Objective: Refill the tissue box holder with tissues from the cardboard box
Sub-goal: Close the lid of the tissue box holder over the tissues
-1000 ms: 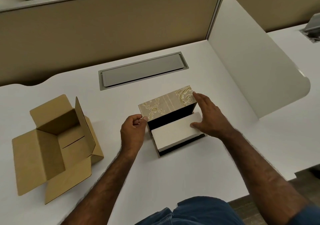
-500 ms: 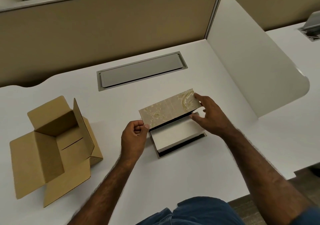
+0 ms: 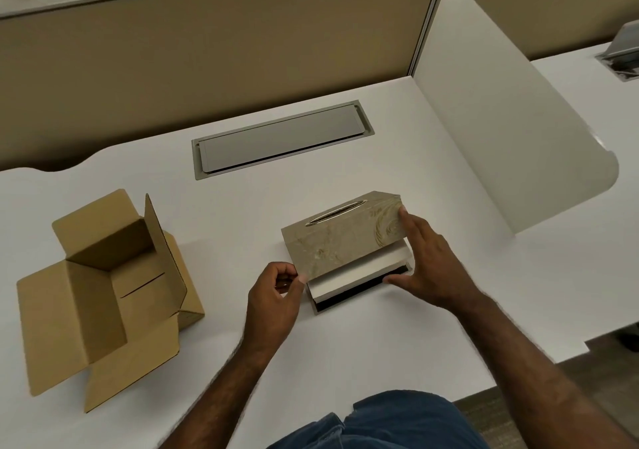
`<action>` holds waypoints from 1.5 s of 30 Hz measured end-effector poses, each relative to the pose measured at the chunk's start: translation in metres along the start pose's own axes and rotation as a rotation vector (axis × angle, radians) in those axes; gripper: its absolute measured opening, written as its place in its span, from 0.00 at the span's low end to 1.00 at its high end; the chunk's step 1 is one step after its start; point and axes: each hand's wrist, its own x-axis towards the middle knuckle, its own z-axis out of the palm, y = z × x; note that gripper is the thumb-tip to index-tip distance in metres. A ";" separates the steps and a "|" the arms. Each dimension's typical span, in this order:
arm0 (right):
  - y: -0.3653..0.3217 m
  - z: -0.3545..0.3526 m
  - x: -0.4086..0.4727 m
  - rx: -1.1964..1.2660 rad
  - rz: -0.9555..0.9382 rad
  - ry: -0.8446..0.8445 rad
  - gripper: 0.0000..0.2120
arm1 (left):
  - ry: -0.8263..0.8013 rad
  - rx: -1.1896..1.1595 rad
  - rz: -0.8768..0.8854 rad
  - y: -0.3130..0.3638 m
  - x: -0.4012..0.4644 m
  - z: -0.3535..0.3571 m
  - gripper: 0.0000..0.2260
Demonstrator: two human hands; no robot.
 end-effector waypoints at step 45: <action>0.005 0.036 -0.024 0.061 0.081 0.296 0.58 | -0.004 0.219 0.122 -0.027 -0.027 0.023 0.14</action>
